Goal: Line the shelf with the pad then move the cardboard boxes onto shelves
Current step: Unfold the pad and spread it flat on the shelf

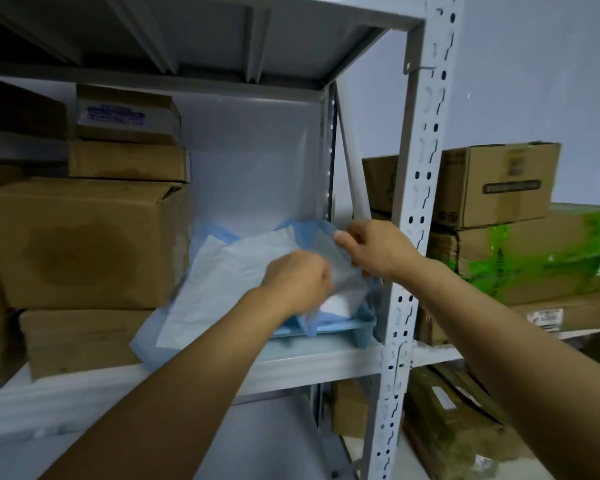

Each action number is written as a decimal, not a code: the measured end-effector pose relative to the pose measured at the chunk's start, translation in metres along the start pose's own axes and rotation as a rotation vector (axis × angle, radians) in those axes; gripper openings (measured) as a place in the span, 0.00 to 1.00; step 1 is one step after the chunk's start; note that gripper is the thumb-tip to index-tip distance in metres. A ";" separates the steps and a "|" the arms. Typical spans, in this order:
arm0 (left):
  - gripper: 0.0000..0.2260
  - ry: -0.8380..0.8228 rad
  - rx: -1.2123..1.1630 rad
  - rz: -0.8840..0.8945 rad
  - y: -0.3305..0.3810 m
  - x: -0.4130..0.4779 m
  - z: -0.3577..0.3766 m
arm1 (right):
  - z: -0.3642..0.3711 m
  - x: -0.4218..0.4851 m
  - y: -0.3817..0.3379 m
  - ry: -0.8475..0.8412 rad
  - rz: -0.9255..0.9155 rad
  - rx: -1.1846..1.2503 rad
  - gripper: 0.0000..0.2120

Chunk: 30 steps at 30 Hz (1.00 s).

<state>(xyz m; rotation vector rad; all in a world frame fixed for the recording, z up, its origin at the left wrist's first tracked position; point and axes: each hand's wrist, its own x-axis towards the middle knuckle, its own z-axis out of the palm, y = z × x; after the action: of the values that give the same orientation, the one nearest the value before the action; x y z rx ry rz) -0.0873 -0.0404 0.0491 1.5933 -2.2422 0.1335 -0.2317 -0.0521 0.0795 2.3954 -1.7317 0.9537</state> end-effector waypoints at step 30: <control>0.26 -0.110 -0.741 -0.130 -0.037 -0.060 -0.017 | 0.017 -0.034 0.014 0.379 -0.131 -0.315 0.07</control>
<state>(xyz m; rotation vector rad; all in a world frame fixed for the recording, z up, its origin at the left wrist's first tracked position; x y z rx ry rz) -0.0318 0.0052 0.0374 1.3265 -1.9046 -0.7469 -0.2425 -0.0343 0.0446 1.9540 -1.4455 0.9566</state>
